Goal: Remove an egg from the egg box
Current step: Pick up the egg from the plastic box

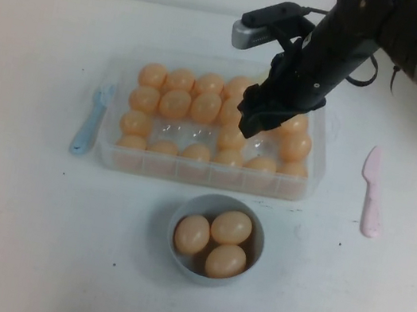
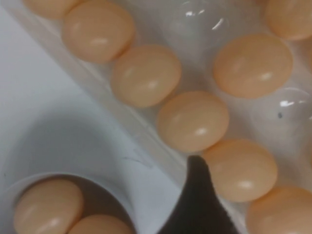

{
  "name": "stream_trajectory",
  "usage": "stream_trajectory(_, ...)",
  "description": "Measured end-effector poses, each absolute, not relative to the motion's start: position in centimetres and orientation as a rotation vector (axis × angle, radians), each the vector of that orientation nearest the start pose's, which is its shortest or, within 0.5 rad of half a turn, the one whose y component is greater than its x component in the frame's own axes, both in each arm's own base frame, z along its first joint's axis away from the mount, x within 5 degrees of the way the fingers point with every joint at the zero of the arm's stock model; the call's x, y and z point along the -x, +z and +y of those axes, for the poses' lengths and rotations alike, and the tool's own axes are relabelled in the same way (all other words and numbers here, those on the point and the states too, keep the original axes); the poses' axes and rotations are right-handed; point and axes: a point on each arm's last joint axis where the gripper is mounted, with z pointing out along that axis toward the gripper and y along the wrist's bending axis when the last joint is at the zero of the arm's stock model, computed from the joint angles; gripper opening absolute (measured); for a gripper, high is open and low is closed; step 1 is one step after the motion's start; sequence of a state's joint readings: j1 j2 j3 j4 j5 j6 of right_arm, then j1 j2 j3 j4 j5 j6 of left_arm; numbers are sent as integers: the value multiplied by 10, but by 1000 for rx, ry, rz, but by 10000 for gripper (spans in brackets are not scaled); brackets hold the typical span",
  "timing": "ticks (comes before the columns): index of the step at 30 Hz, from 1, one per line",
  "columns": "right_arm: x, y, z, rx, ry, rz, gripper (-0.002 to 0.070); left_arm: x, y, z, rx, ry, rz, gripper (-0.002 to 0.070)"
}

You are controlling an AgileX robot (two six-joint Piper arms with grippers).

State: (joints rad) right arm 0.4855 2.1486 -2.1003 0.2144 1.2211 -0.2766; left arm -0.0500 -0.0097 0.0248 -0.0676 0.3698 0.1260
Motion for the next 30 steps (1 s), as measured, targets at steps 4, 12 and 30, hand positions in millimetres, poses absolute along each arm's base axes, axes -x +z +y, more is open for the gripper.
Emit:
stream_trajectory(4, -416, 286, 234, 984, 266, 2555, 445, -53, 172, -5, -122, -14, 1864, -4)
stream_trajectory(12, -422, 288, 222, 987, 133, 2561, 445, -53, 172, -5, -122, -14, 1864, -4)
stream_trajectory(30, -439, 265, 204, 936, 120, 2631, 445, -53, 172, -5, -122, -14, 1864, -4)
